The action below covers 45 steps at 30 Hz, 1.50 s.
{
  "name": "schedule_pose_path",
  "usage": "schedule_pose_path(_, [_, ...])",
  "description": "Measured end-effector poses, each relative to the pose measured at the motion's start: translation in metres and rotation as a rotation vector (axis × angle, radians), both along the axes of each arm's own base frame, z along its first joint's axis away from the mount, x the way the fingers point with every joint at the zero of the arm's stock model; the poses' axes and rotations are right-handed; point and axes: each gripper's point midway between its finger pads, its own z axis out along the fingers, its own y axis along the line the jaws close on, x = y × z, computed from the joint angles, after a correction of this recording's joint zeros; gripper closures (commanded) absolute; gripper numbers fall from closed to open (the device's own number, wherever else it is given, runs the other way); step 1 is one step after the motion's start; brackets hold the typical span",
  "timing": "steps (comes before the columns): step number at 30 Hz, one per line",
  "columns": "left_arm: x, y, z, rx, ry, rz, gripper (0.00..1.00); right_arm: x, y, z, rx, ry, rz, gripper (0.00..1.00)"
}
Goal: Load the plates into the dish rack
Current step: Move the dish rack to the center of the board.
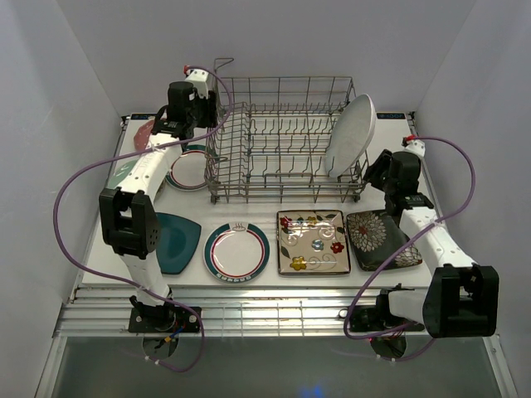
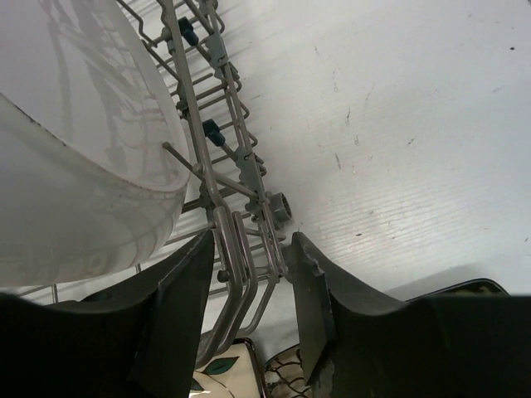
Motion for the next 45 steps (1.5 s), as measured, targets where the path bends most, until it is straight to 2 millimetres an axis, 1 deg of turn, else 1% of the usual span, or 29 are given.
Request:
schedule_pose_path(2, [-0.001, 0.002, -0.006, 0.008, 0.009, 0.002, 0.22, 0.0, -0.003, 0.005, -0.004, -0.014, -0.008, 0.49])
schedule_pose_path(3, [-0.002, 0.003, -0.008, 0.009, 0.012, 0.004, 0.06, -0.001, -0.004, 0.009, -0.006, -0.024, -0.013, 0.49])
schedule_pose_path(4, [-0.003, 0.004, -0.01, 0.015, 0.015, 0.004, 0.02, -0.002, -0.005, 0.013, -0.006, -0.035, -0.015, 0.46])
schedule_pose_path(8, [-0.007, 0.007, -0.01, 0.011, 0.019, 0.01, 0.02, -0.005, -0.008, 0.032, -0.007, -0.086, -0.026, 0.44])
schedule_pose_path(10, [-0.012, 0.008, -0.006, 0.01, 0.013, 0.01, 0.02, -0.008, -0.008, 0.042, -0.007, -0.106, -0.03, 0.37])
schedule_pose_path(13, [-0.02, 0.009, 0.01, 0.004, -0.015, 0.01, 0.02, -0.016, -0.011, 0.054, -0.013, -0.13, -0.037, 0.28])
schedule_pose_path(16, [-0.032, 0.012, 0.029, -0.008, -0.051, 0.012, 0.02, -0.029, -0.014, 0.068, -0.015, -0.163, -0.049, 0.27])
schedule_pose_path(18, [-0.042, 0.014, 0.046, -0.022, -0.086, 0.015, 0.02, -0.039, -0.016, 0.078, -0.01, -0.2, -0.061, 0.26])
schedule_pose_path(19, [-0.047, 0.015, 0.057, -0.03, -0.106, 0.016, 0.02, -0.045, -0.017, 0.079, -0.007, -0.211, -0.066, 0.26])
schedule_pose_path(21, [-0.054, 0.016, 0.075, -0.043, -0.148, 0.017, 0.02, -0.056, -0.019, 0.075, 0.003, -0.214, -0.077, 0.26])
schedule_pose_path(23, [-0.062, 0.017, 0.092, -0.058, -0.188, 0.014, 0.02, -0.065, -0.02, 0.062, 0.014, -0.187, -0.093, 0.26])
schedule_pose_path(25, [-0.07, 0.016, 0.105, -0.073, -0.218, 0.004, 0.02, -0.073, -0.022, 0.048, 0.032, -0.149, -0.113, 0.25])
schedule_pose_path(27, [-0.077, 0.015, 0.112, -0.083, -0.232, -0.008, 0.02, -0.081, -0.025, 0.033, 0.05, -0.098, -0.149, 0.23])
schedule_pose_path(28, [-0.08, 0.014, 0.113, -0.087, -0.236, -0.013, 0.02, -0.085, -0.027, 0.027, 0.061, -0.076, -0.172, 0.14])
schedule_pose_path(29, [-0.082, 0.014, 0.114, -0.089, -0.236, -0.018, 0.02, -0.09, -0.029, 0.022, 0.076, -0.054, -0.202, 0.06])
schedule_pose_path(30, [-0.084, 0.013, 0.114, -0.091, -0.237, -0.022, 0.02, -0.094, -0.033, 0.018, 0.086, -0.036, -0.234, 0.03])
schedule_pose_path(32, [-0.087, 0.013, 0.111, -0.092, -0.232, -0.029, 0.02, -0.104, -0.039, 0.011, 0.1, -0.004, -0.291, 0.06])
schedule_pose_path(39, [-0.101, 0.009, 0.094, -0.102, -0.194, -0.062, 0.02, -0.137, -0.051, -0.004, 0.176, 0.03, -0.431, 0.07])
schedule_pose_path(42, [-0.108, 0.007, 0.097, -0.111, -0.2, -0.076, 0.02, -0.149, -0.051, -0.015, 0.195, 0.061, -0.453, 0.08])
schedule_pose_path(45, [-0.115, 0.007, 0.105, -0.12, -0.219, -0.087, 0.02, -0.163, -0.051, -0.024, 0.216, 0.094, -0.476, 0.08])
